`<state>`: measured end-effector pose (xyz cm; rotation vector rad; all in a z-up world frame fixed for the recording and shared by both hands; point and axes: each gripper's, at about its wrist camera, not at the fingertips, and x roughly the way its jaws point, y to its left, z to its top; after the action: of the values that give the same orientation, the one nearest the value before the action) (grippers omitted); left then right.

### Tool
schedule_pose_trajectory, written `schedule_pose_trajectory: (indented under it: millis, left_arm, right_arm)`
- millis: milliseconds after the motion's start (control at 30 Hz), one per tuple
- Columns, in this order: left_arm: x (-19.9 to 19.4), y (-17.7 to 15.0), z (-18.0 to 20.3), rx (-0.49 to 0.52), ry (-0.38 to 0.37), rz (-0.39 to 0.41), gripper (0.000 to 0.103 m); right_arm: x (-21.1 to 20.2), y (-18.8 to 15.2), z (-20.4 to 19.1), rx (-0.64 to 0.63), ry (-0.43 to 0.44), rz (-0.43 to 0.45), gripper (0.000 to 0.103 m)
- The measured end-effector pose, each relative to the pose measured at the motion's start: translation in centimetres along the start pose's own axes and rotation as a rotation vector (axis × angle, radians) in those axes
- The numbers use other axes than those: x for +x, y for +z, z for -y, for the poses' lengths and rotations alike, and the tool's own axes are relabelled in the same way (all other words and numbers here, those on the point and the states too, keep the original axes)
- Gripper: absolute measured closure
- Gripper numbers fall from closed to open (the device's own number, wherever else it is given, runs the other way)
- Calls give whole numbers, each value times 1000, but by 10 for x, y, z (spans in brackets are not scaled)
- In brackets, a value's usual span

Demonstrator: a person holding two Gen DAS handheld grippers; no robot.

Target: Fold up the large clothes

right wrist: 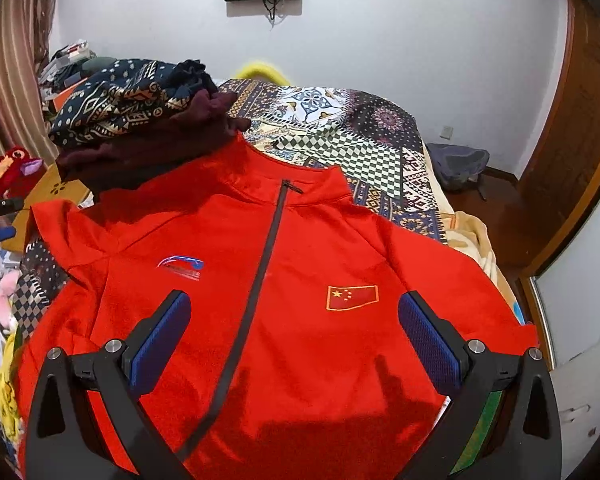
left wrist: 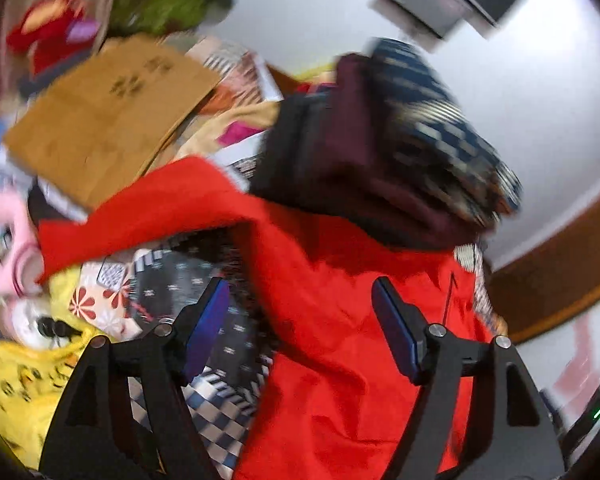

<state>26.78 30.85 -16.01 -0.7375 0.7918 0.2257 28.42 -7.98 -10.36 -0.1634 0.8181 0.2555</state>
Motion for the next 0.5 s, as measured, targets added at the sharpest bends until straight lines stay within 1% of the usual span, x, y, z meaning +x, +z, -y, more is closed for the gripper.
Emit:
schedule_pose_trajectory:
  millis: [100, 167, 233, 300, 333, 400, 433, 500]
  left_arm:
    - [18, 13, -37, -112, -35, -34, 30]
    - [35, 20, -54, -171, -59, -55, 30]
    - [50, 25, -64, -211, -69, -73, 30]
    - [64, 29, -71, -253, -99, -80, 30]
    - [69, 31, -73, -272, -107, -78, 30]
    - [72, 36, -76, -301, -94, -38, 30]
    - [72, 38, -75, -299, -77, -6, 30]
    - [75, 45, -72, -277, -40, 31, 36]
  right_arm:
    - [3, 2, -10, -22, -12, -3, 0]
    - [5, 3, -14, -40, -26, -7, 0]
    - [8, 4, -18, -60, -44, -15, 0]
    - [12, 5, -20, -75, -62, -23, 0]
    - [13, 5, -21, -79, -69, -27, 0]
    - [15, 5, -20, -83, -80, -34, 0]
    - [15, 5, -19, -81, -83, -37, 0]
    - [16, 5, -17, -76, -82, -42, 0]
